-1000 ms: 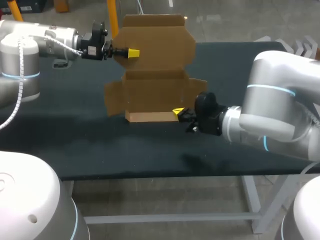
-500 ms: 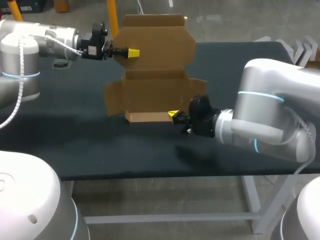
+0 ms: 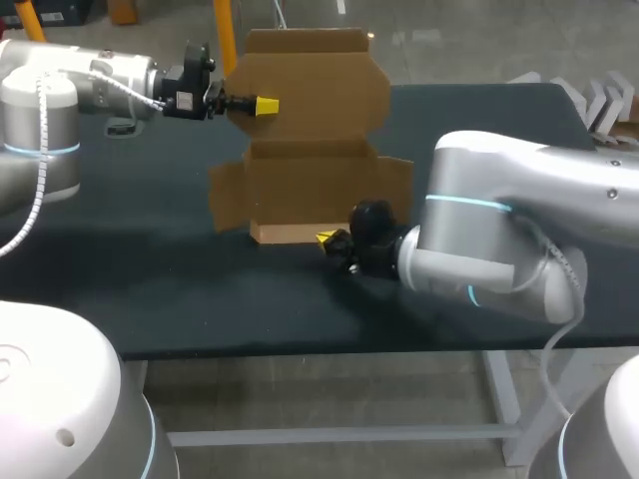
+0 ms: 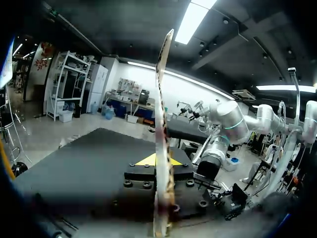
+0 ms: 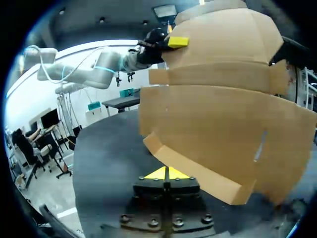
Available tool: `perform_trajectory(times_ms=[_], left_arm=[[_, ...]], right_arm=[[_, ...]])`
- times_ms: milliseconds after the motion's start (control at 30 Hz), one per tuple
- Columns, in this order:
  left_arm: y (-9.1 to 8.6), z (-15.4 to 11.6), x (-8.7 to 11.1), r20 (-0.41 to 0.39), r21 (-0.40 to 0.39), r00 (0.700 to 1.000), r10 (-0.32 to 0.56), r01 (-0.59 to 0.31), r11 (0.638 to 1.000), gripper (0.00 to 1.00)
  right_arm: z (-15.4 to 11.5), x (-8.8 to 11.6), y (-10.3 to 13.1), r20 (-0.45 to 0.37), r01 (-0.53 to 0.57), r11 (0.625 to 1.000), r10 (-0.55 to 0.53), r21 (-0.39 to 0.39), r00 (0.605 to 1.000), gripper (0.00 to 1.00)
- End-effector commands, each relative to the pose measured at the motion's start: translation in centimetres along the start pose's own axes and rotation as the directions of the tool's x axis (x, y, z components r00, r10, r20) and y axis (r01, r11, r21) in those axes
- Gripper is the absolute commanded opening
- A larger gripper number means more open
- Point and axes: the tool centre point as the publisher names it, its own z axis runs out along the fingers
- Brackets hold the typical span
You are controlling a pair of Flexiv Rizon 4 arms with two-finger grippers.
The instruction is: Assemble the packaging by folding the flat box into shape, placing the metal phone stand inside, and closing the box properly
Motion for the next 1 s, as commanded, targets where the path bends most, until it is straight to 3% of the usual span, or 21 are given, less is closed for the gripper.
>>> perform_trajectory(times_ms=[33, 1000], left_arm=[[0.1, -0.1, -0.1, -0.005, 0.000, 1.000, 0.000, 0.000, 1.000, 0.00], [0.1, -0.1, -0.1, -0.005, 0.000, 1.000, 0.000, 0.000, 1.000, 0.00]], right_arm=[[3.3, 0.4, -0.2, 0.082, 0.001, 1.000, -0.002, 0.012, 0.997, 0.00], [6.3, -2.2, -1.9, 0.091, -0.042, 0.999, 0.039, 0.026, 0.995, 0.00]])
